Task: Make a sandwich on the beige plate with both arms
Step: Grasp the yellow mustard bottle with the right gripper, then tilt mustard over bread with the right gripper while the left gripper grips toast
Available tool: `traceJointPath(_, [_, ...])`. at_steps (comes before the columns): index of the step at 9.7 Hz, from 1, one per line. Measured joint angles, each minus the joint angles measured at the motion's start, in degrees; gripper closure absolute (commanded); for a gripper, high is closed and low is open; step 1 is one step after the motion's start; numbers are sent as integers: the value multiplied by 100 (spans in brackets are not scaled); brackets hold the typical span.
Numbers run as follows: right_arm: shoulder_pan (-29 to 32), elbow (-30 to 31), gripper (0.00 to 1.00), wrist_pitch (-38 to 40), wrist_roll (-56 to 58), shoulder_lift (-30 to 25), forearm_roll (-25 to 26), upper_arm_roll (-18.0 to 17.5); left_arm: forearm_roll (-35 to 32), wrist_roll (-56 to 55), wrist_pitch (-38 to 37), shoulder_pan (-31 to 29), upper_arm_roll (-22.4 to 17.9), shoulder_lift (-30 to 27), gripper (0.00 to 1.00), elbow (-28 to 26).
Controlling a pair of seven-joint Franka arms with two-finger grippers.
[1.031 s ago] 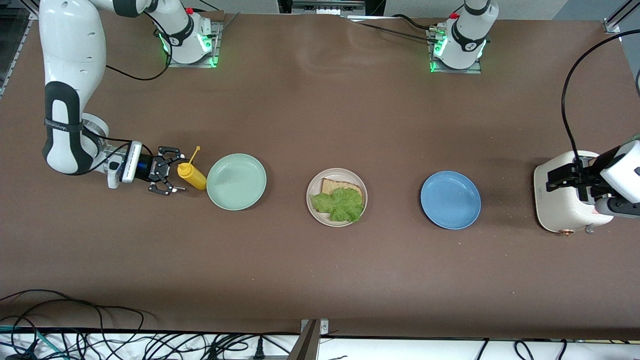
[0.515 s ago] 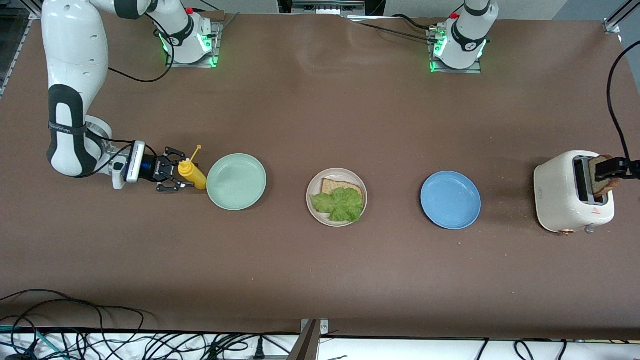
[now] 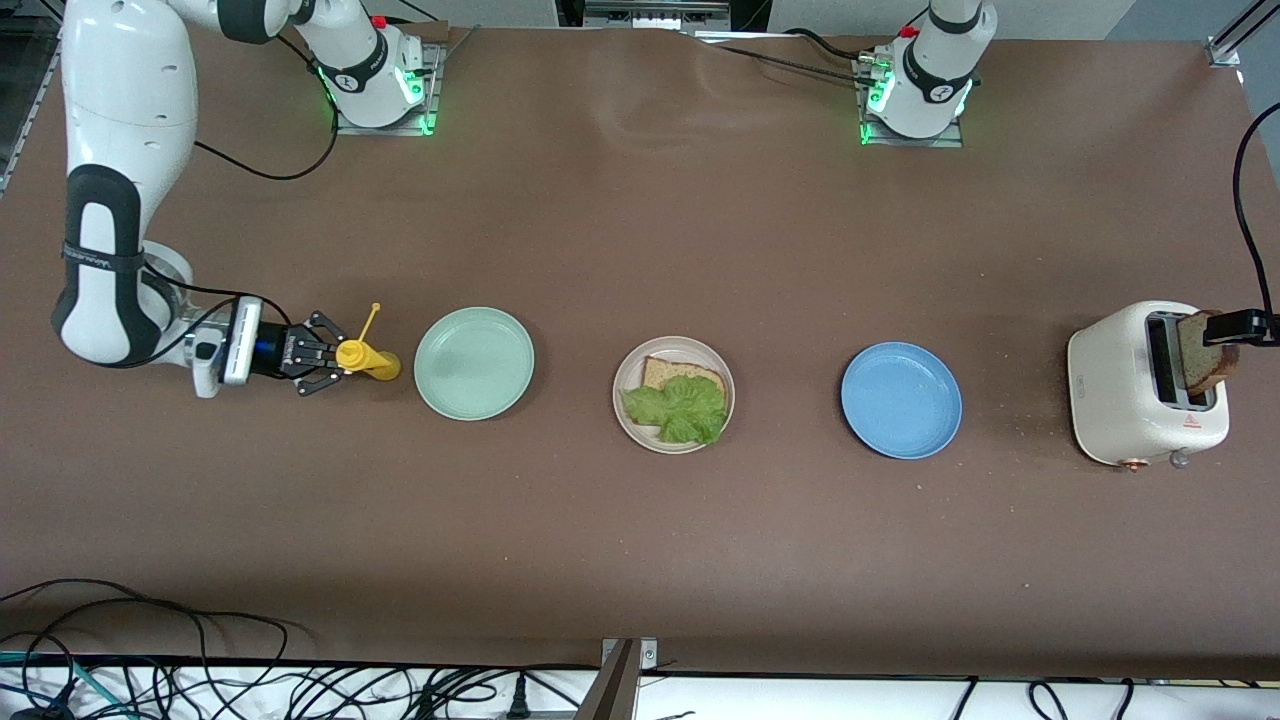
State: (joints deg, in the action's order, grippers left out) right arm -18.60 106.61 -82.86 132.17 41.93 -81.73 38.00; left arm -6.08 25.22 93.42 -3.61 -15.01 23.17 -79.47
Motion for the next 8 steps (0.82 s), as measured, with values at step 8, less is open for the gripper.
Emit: traceJointPath(8, [-630, -2235, 89, -538, -3968, -216, 2329, 113, -1, 15, 926, -225, 7, 202, 0, -374])
